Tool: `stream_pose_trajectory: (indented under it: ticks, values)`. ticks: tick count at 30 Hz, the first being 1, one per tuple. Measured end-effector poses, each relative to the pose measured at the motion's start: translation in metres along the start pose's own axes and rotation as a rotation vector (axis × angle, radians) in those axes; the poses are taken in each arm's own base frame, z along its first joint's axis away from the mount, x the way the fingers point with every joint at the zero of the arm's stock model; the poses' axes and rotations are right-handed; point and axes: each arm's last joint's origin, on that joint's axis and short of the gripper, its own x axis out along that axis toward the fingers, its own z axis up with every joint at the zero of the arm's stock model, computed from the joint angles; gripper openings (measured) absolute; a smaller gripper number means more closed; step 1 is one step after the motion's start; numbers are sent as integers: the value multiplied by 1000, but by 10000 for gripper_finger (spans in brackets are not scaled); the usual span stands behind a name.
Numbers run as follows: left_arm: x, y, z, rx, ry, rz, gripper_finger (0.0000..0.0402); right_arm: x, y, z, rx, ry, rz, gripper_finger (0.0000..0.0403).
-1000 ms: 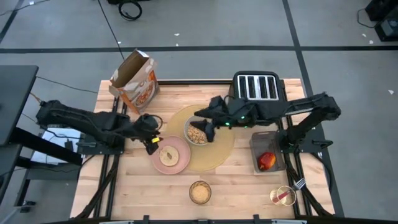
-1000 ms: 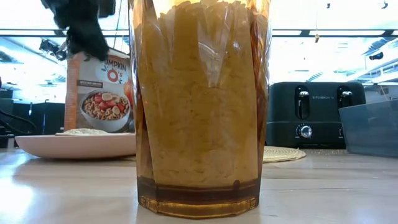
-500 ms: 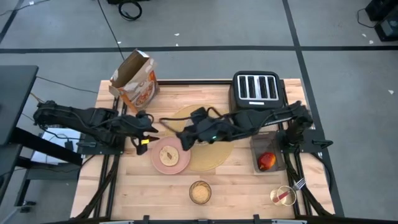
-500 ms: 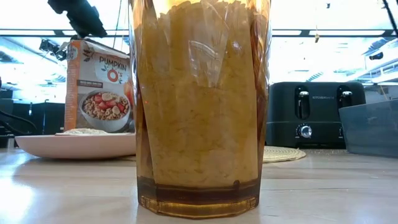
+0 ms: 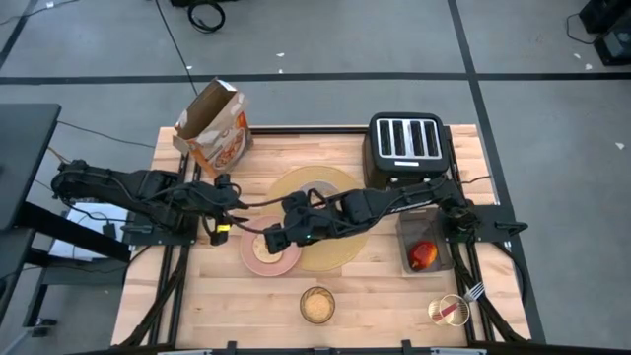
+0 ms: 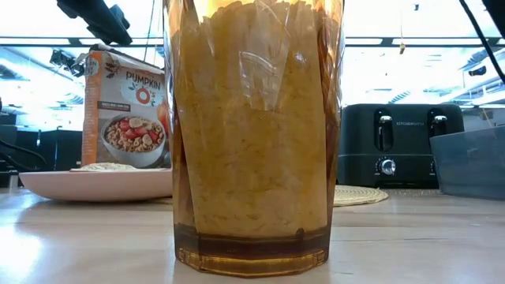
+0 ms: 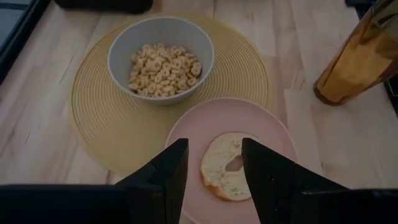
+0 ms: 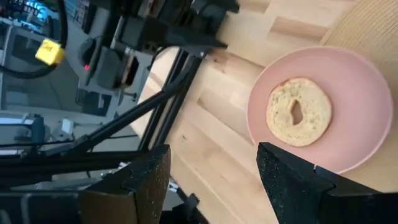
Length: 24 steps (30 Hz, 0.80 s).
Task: Arrange a breakfast setting
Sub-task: Put the cup of milk on the brown place mat
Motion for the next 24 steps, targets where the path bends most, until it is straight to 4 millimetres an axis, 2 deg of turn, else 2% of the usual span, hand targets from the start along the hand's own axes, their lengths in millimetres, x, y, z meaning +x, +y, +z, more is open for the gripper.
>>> stream_pose_trajectory:
  ticks: [8, 17, 20, 24]
  values:
    - [0, 0, 0, 9, -2, 0, 157, -3, 1, 1, -20, -1, 13, 244]
    - [0, 0, 2, -10, -24, -5, 162, -4, 6, 2, -156, -5, 61, 244]
    - [0, -1, 2, -23, -22, -17, 177, -4, 9, 3, -174, -12, 89, 244]
    - [0, -4, 1, -54, 7, -120, 223, -3, 8, 6, -168, 26, 99, 244]
